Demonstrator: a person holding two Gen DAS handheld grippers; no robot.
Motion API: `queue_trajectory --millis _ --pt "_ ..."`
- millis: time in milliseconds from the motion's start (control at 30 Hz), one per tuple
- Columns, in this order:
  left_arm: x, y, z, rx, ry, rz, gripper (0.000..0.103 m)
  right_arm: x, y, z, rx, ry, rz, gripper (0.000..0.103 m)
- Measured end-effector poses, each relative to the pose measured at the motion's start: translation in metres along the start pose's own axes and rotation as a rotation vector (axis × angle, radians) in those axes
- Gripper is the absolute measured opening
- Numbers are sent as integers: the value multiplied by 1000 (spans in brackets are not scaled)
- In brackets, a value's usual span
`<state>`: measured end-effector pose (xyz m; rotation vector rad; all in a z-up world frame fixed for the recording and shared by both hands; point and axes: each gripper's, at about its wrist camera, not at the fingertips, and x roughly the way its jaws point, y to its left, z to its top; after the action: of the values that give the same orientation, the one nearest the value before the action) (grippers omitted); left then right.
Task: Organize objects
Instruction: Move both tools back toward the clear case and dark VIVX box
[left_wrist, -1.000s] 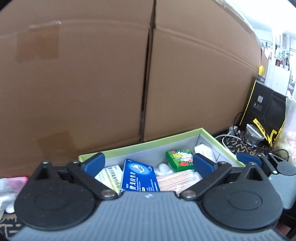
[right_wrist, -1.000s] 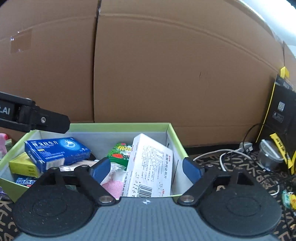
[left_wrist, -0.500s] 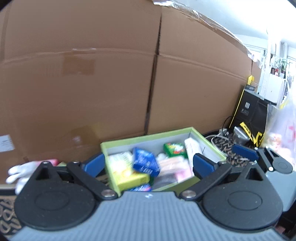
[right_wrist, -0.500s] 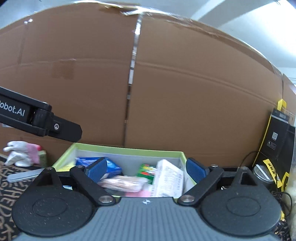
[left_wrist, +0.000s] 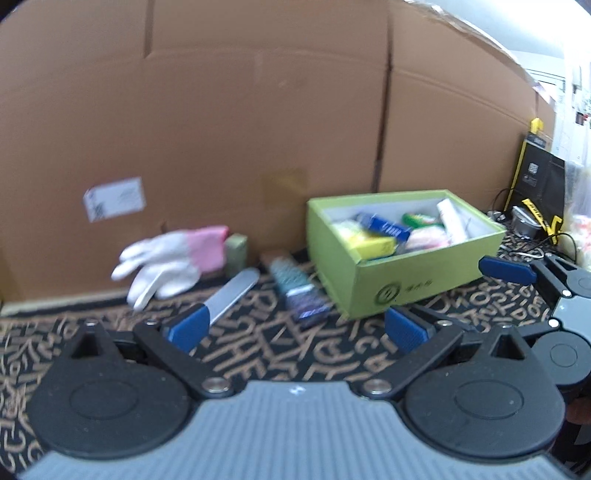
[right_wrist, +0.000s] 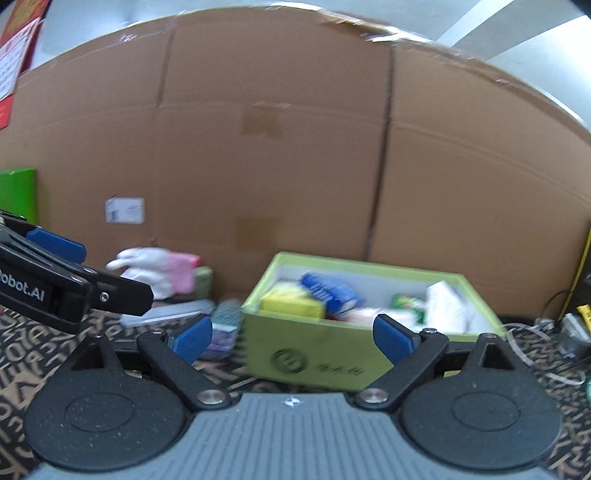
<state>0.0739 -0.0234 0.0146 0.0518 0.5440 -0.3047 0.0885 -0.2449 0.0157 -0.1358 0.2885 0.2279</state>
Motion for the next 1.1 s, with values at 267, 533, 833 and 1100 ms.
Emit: queue_trajectory --millis 267,533,833,1100 --pt "26 66 -30 -142 88 9 103 30 37 -19 37 115 81 95" --pt "62 104 -28 -136 99 16 97 76 50 -24 181 209 77 79" --pt "113 107 -10 -56 111 -15 81 116 52 -23 274 230 31 60" --pt "147 108 -3 -41 124 -38 81 140 57 -18 314 267 -42 59"
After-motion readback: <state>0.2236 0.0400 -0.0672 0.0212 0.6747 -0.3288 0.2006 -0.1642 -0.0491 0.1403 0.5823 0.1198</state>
